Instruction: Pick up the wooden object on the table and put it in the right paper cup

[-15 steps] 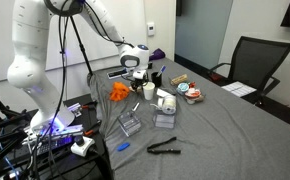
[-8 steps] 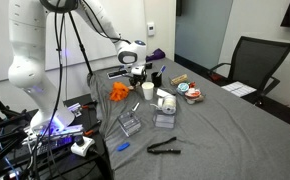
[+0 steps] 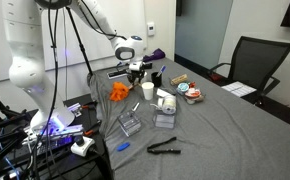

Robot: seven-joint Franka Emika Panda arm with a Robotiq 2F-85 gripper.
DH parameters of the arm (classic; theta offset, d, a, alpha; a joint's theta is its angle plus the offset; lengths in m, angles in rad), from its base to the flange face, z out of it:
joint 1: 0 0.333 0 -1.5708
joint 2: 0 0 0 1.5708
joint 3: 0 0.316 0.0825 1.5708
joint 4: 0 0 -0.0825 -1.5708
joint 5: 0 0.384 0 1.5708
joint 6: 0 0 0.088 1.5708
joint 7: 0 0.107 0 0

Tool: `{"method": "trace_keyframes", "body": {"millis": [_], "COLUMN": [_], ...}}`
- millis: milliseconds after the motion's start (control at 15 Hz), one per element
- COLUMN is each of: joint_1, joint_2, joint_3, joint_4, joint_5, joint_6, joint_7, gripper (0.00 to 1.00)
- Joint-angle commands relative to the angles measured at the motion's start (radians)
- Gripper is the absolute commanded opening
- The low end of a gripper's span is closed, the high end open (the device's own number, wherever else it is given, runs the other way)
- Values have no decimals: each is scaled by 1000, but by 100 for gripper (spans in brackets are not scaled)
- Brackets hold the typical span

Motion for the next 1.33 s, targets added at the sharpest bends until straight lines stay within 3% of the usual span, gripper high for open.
{"method": "trace_keyframes", "body": {"millis": [0, 467, 1267], "joint_1": [-4, -53, -52], "joint_2": [-71, -168, -201], "joint_3": [-11, -7, -13], "joint_4": [-66, -127, -157], "joint_5": [-20, 22, 11], "joint_6": [7, 2, 11], "joint_7": [-19, -98, -67], "gripper": [32, 32, 32]}}
